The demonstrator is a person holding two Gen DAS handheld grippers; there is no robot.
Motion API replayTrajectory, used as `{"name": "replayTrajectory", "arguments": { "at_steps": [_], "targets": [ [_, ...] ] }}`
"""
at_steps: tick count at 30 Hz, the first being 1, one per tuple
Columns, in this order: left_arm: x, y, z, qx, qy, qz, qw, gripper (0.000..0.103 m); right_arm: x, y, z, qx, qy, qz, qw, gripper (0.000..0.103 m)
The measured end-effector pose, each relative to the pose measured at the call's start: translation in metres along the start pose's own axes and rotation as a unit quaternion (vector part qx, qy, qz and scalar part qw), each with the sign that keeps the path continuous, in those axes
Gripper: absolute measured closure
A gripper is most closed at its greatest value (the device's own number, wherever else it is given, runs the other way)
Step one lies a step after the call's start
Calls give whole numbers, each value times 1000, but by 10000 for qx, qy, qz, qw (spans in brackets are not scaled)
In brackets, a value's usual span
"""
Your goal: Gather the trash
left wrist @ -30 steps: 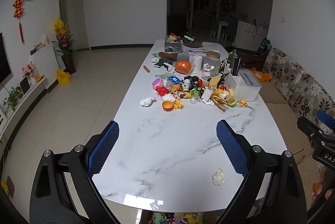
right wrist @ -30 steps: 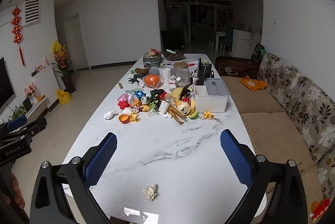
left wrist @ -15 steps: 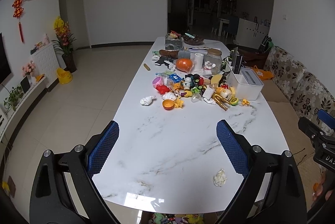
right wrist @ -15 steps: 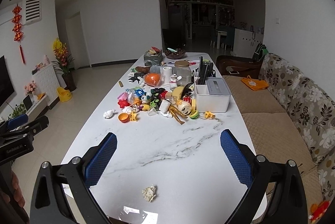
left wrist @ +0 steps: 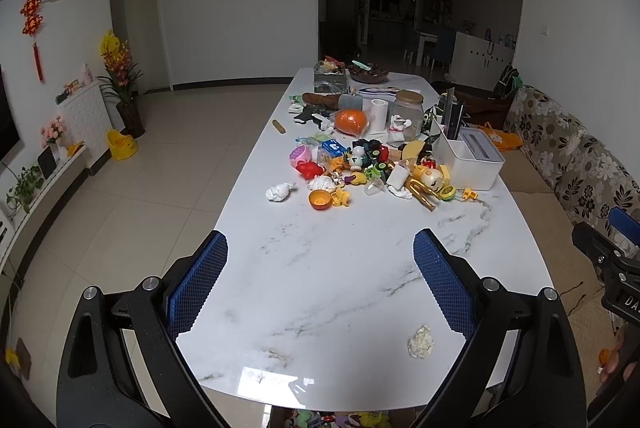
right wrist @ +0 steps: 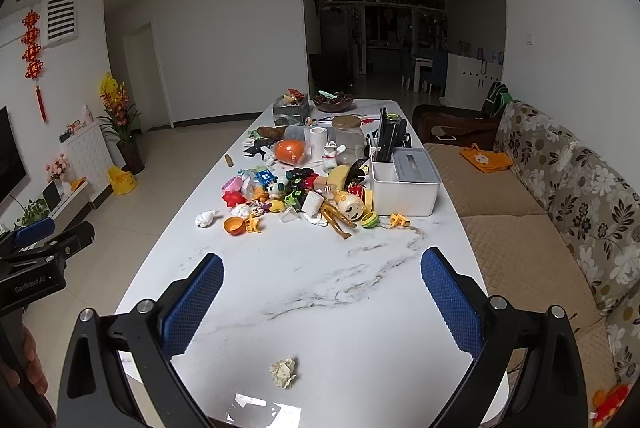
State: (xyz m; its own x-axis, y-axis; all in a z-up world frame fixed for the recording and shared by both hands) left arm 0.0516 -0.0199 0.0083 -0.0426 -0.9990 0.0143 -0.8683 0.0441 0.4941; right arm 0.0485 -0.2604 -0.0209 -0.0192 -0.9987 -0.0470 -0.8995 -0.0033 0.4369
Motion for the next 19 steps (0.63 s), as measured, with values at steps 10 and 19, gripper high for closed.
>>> {"name": "replayTrajectory", "arguments": {
  "at_steps": [10, 19],
  "targets": [
    [1, -3, -4, 5, -38, 42, 10000, 11, 4, -5, 2, -50, 2, 21, 10000, 5],
    [4, -1, -6, 35, -76, -41, 10000, 11, 4, -6, 4, -66, -3, 40, 10000, 5]
  ]
}}
Point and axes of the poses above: each gripper's, at about its wrist camera, not at the fingertips, and y roughly against the way its jaws point, x to its right, z to its underside, the point moved 2 cm from there along -y, roughly the way its jaws point, and after that the axes turned 8 degrees about x, right-handed, at the moved point
